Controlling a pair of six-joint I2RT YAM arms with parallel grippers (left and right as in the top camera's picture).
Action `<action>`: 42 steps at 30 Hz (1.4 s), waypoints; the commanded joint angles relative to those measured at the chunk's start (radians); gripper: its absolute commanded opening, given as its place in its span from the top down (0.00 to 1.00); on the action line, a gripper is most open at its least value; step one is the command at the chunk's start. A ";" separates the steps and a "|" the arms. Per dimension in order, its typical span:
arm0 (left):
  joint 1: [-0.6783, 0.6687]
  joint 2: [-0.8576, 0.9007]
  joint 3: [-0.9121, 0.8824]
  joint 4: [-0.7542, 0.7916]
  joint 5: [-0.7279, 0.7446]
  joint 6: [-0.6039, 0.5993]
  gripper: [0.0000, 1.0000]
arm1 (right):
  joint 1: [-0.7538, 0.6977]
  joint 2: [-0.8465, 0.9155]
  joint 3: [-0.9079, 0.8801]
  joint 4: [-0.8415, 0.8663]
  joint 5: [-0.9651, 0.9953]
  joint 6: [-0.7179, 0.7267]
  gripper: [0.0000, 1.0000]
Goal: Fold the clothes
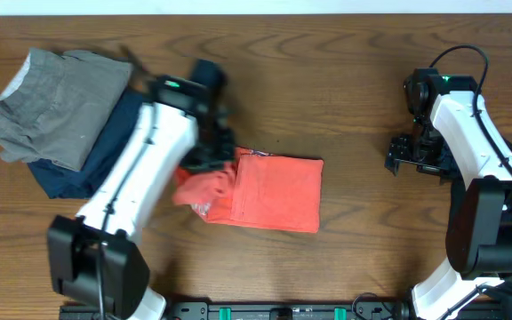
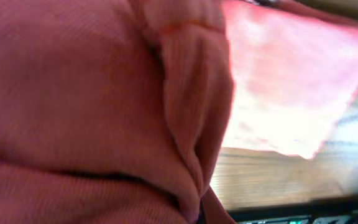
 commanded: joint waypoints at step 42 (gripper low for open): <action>-0.277 0.072 0.014 0.116 0.019 -0.210 0.94 | 0.304 -0.016 -0.299 0.414 -0.430 -0.080 0.87</action>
